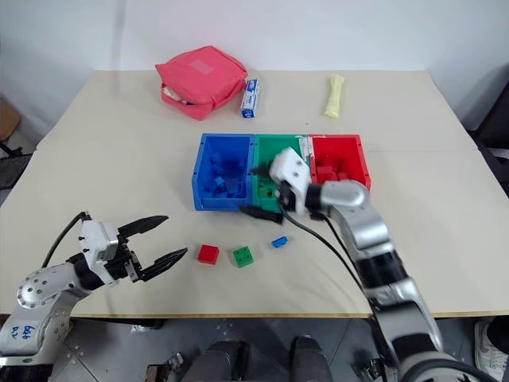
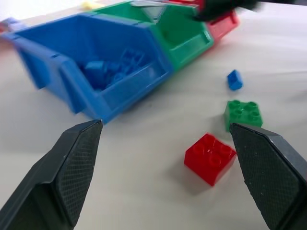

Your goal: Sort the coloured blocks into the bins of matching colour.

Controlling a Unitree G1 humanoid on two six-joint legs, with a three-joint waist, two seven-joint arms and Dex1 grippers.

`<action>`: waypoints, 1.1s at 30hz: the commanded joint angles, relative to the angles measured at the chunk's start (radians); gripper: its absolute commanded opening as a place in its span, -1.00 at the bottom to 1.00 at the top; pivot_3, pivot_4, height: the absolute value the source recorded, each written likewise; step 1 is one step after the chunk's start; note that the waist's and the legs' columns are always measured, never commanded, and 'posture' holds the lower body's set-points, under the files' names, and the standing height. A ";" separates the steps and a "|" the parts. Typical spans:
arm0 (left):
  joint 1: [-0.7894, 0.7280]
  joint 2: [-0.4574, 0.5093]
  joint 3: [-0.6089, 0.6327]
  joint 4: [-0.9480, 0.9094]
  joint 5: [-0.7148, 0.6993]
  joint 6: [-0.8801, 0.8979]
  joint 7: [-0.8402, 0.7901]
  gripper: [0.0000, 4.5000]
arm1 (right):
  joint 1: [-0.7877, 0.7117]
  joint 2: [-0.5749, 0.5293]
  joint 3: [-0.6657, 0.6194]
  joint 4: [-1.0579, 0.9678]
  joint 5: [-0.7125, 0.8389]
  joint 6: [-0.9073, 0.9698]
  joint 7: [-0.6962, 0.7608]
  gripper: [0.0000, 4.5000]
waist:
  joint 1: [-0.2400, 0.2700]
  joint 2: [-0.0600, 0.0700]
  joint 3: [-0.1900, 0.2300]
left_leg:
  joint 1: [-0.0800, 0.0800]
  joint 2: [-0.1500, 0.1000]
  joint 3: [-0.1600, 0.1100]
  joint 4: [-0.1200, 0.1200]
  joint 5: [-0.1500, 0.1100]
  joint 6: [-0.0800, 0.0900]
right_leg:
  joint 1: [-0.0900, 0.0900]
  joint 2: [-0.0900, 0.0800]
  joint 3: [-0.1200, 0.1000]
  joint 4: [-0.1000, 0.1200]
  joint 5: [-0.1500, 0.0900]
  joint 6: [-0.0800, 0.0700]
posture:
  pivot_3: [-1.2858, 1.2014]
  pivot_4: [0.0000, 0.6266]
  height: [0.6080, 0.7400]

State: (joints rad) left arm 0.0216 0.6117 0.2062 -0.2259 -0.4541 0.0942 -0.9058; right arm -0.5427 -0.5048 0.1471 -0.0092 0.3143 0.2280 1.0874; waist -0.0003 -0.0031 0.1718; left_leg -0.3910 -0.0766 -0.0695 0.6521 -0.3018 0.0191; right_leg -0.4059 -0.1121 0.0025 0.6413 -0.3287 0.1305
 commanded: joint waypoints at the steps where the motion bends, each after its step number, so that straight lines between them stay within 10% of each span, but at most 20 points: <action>1: -0.034 0.014 -0.045 0.017 0.027 -0.022 -0.041 1.00 | 0.098 -0.090 -0.088 -0.081 0.020 -0.088 0.049 0.99 | -0.002 0.000 0.000 | 0.000 0.000 0.001 0.000 0.000 0.000 | 0.000 0.000 0.000 -0.002 0.000 0.000 | 0.03 -0.52 1.00; 10: -0.142 0.022 -0.156 0.124 0.092 -0.130 -0.154 1.00 | 0.439 -0.333 -0.264 0.031 -0.001 -0.275 0.145 0.99 | -0.006 -0.001 0.000 | 0.003 0.004 0.007 -0.002 0.002 -0.003 | 0.002 0.002 0.001 -0.005 0.000 0.000 | 0.03 -0.52 1.00; 27: -0.083 0.035 -0.144 0.073 0.082 -0.134 -0.154 1.00 | -0.028 -0.137 0.103 0.115 -0.164 -0.024 0.111 0.99 | -0.003 -0.001 0.001 | 0.002 0.006 0.009 -0.002 0.002 -0.003 | -0.002 0.003 0.003 -0.004 0.000 0.000 | 0.03 -0.52 1.00; 33: -0.061 0.027 -0.134 0.056 0.082 -0.129 -0.122 1.00 | -0.077 -0.089 0.154 0.241 -0.201 -0.106 0.156 0.27 | 0.000 -0.001 0.001 | 0.001 0.003 0.006 -0.001 0.002 -0.003 | -0.001 0.001 0.002 -0.004 0.000 0.000 | 0.03 -0.52 1.00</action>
State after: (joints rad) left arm -0.0414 0.6401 0.0502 -0.1415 -0.3598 -0.0271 -1.0394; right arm -0.6002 -0.5977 0.2981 0.2242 0.1156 0.1464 1.2183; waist -0.0008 -0.0039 0.1724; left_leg -0.3899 -0.0733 -0.0633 0.6510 -0.3000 0.0166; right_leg -0.4073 -0.1113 0.0047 0.6372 -0.3287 0.1305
